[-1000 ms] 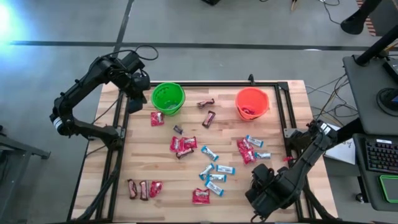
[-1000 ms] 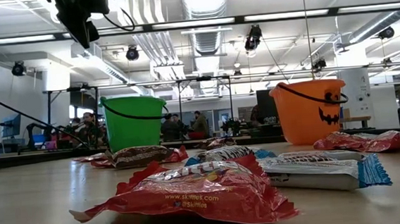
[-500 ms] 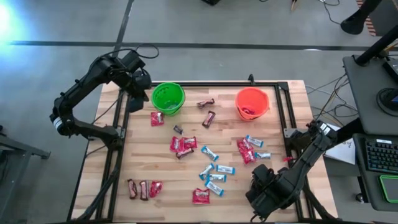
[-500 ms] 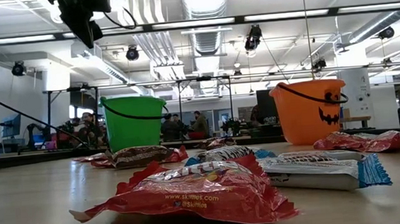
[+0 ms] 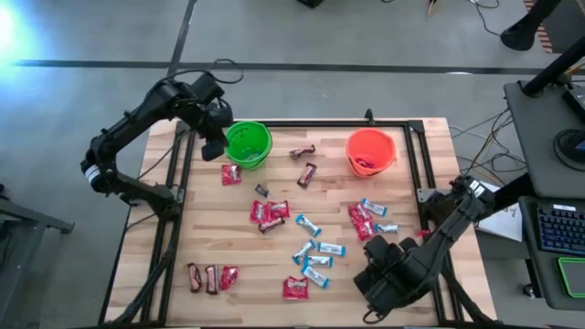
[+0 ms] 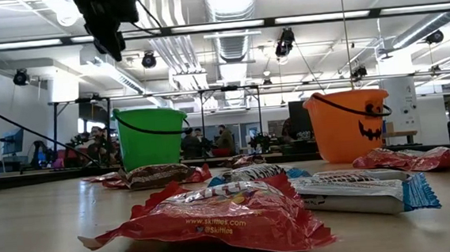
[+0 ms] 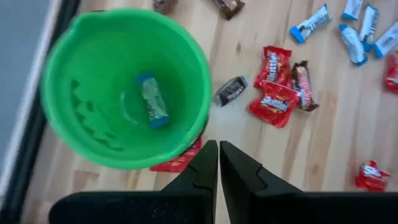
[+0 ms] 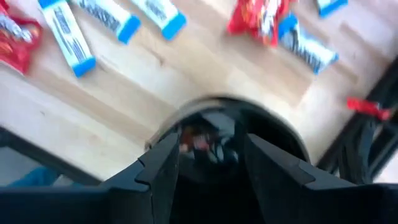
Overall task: Sort candy
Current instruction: Put the red candy into the orange bucket
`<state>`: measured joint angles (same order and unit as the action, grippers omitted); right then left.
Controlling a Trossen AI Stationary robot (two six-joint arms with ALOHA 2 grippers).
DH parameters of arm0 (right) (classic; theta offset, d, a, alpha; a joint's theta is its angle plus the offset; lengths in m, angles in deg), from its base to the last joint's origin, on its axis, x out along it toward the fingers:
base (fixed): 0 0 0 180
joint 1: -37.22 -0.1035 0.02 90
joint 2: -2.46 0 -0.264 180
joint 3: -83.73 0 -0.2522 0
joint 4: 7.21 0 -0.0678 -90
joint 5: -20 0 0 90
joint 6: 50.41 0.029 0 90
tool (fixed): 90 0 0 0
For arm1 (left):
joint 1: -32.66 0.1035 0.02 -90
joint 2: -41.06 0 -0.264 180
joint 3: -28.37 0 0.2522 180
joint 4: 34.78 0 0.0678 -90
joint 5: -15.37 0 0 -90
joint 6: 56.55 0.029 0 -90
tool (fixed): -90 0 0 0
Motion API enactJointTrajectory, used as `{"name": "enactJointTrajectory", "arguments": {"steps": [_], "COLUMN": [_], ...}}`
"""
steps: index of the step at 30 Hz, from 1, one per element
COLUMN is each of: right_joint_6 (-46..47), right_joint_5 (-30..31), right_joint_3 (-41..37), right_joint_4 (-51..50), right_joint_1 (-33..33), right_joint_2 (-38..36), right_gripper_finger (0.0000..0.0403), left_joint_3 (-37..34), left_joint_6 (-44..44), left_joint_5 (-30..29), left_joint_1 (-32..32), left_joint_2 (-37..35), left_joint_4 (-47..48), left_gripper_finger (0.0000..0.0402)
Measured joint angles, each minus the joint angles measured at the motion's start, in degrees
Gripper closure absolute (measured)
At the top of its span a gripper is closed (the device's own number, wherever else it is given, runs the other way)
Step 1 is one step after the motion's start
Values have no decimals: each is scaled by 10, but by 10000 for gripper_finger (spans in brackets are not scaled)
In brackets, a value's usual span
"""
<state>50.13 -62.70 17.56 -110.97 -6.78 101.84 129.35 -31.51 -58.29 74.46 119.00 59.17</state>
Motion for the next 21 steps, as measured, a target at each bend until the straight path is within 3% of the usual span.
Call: {"name": "enactJointTrajectory", "arguments": {"steps": [6,21], "right_joint_6": [-52,-174], "right_joint_5": [34,63], "right_joint_3": [0,0], "right_joint_4": [0,0], "right_joint_1": [30,86], "right_joint_2": [-4,-8], "right_gripper_finger": [229,229], "left_joint_3": [0,0], "left_joint_6": [-22,-110], "left_joint_5": [8,27], "left_joint_1": [-32,-148], "left_joint_2": [31,54], "left_joint_4": [13,41], "left_gripper_finger": [378,259]}}
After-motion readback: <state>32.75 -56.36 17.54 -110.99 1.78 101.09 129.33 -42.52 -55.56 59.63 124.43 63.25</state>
